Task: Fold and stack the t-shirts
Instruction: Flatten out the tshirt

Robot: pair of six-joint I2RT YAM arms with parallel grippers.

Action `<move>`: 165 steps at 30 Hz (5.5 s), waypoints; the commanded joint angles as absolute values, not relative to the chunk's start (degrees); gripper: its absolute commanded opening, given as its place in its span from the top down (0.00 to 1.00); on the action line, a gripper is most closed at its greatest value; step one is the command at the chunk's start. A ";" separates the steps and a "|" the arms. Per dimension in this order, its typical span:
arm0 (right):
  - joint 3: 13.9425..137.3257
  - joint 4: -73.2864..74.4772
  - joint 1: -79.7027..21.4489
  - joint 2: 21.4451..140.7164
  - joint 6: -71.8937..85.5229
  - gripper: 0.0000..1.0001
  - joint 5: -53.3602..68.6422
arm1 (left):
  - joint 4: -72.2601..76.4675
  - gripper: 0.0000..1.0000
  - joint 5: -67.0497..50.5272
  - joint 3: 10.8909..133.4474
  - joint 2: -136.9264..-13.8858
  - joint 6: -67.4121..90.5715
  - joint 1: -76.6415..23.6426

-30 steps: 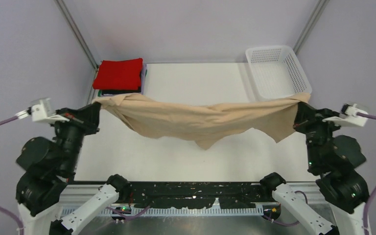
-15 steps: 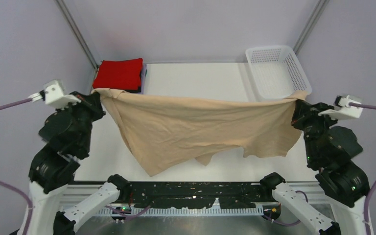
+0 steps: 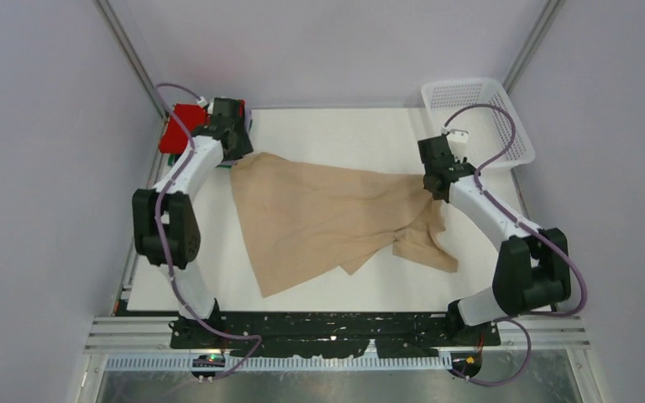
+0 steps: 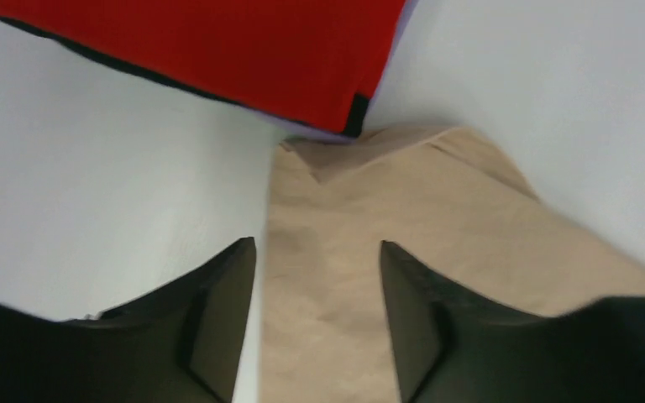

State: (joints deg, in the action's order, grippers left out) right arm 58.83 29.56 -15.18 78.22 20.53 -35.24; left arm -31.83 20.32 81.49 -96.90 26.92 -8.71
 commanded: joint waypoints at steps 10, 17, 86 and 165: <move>64.33 23.87 -13.62 78.79 28.04 0.04 -38.35 | -32.81 0.00 7.51 81.36 -89.44 32.24 -9.65; 46.35 16.49 -13.49 63.58 27.76 0.05 -15.53 | -29.58 0.01 3.95 55.00 -68.86 36.93 -23.37; 26.99 13.44 -31.37 52.47 36.97 0.04 -27.86 | -30.32 0.43 14.84 37.25 -73.80 51.67 -13.55; 33.76 30.69 -35.56 74.13 32.85 0.87 -16.74 | -25.06 1.00 13.26 34.10 -63.64 45.90 -10.55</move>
State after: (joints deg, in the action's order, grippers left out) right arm 34.39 35.88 -36.77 72.14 30.72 -10.87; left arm -25.56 10.55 34.33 -64.34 47.35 -10.74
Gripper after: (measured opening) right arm 0.201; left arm 0.029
